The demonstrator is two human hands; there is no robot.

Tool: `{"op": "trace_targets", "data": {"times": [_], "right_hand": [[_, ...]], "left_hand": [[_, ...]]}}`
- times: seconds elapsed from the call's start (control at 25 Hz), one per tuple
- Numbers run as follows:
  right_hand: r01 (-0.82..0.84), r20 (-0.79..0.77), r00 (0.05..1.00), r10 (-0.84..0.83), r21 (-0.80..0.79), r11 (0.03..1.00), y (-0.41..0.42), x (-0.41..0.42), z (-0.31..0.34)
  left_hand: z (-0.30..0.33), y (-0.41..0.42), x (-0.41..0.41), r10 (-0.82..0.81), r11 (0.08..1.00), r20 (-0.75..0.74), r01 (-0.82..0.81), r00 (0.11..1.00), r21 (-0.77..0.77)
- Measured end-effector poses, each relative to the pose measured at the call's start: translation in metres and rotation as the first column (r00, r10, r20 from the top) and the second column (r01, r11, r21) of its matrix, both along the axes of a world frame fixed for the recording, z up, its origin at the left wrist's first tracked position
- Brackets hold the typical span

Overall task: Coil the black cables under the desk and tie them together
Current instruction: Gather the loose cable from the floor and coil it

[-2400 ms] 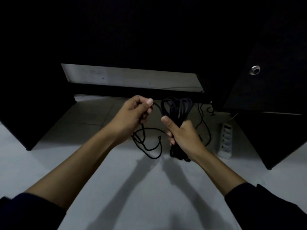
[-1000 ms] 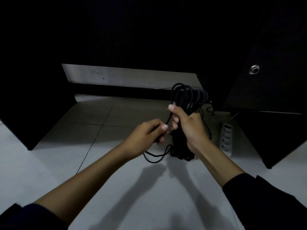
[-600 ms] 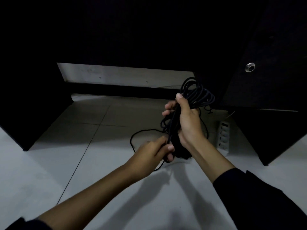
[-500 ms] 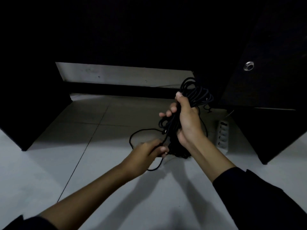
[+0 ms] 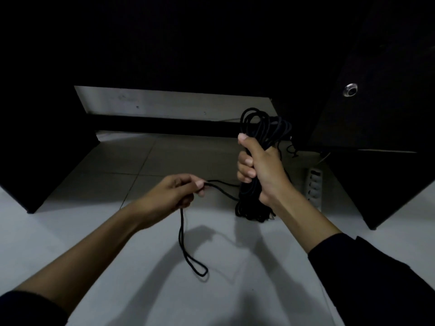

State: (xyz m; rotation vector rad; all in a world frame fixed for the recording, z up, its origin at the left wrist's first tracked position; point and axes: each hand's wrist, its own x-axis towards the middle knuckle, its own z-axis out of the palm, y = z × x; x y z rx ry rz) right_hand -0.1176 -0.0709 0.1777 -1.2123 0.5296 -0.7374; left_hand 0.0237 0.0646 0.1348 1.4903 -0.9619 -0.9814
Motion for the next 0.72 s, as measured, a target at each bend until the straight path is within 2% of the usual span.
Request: {"op": "trace_targets", "data": {"times": [0.2,0.36,0.48,0.64,0.72], "right_hand": [[-0.052,-0.118,0.992,0.036,-0.141,0.989,0.006,0.001,-0.001],[-0.01,-0.192,0.98,-0.044,-0.274,0.962,0.008,0.004,-0.003],[-0.001,-0.218,0.971,-0.097,-0.407,0.913,0.007,0.004,-0.007],[-0.036,-0.241,0.967,-0.086,-0.463,0.886,0.006,-0.001,-0.008],[-0.041,-0.248,0.965,-0.085,-0.463,0.886,0.008,-0.002,-0.01]], "left_hand": [[0.034,-0.01,-0.011,-0.059,0.994,0.263,0.08,0.963,-0.072],[0.043,-0.019,-0.022,0.047,0.987,0.367,0.012,0.929,-0.158],[0.044,-0.02,-0.017,0.049,0.992,0.474,0.012,0.879,-0.126],[0.047,-0.017,-0.016,0.023,0.996,0.48,0.022,0.877,-0.088],[0.05,-0.017,-0.019,0.054,0.993,0.382,-0.009,0.923,-0.12]]}}
